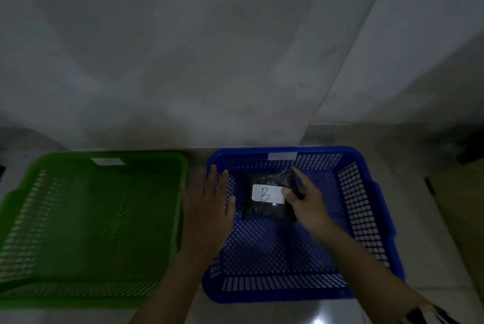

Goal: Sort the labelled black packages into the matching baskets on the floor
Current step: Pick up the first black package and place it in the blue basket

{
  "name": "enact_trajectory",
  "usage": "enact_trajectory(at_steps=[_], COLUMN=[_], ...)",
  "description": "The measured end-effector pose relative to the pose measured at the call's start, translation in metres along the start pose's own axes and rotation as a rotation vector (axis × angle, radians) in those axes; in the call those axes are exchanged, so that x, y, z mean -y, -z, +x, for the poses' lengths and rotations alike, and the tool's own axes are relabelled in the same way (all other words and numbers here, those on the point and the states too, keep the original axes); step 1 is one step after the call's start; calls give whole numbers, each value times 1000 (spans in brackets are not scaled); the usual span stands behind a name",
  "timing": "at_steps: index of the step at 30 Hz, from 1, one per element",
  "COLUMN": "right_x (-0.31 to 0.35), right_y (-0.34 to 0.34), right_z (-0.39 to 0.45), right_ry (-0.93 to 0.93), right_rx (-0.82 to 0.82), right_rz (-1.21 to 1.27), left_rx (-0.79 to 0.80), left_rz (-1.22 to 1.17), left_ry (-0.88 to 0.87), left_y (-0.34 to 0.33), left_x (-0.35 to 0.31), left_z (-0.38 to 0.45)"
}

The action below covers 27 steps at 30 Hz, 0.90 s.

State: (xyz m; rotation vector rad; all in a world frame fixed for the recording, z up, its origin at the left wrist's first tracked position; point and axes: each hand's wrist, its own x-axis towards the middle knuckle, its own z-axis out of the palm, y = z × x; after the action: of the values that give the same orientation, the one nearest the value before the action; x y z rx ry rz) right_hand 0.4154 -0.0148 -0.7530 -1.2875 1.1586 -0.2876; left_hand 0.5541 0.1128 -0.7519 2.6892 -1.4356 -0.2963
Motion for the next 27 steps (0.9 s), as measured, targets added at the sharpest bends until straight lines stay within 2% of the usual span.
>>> enact_trajectory(at_steps=[7,11,14,16,18,22,27], right_x=[-26,-30,-38,-45,-51,-56,-55], right_y=[-29,-50,-58,-60,-61,-61,-69], right_z=[28,37,37,32,27,24,25], right_ry=[23,31,120,229,297,388,355], right_rx=[32,-53,-171,-200,-178,-50,-9], right_rz=[-33,-44,-181,-368,-539,-652,-725], left_rx=[-71,-106,-110,-112,-105,-108,-120], left_rz=[-122,-230,-289,-271,-235,-190,-74], left_ry=[-14,-17,3,-5,-14,-15,-58], left_y=[-32,-33,-32,-32,-33,-37,-42], left_x=[5,6,5,5,6,6,10], left_z=[-1,0,3,4,4,4,5])
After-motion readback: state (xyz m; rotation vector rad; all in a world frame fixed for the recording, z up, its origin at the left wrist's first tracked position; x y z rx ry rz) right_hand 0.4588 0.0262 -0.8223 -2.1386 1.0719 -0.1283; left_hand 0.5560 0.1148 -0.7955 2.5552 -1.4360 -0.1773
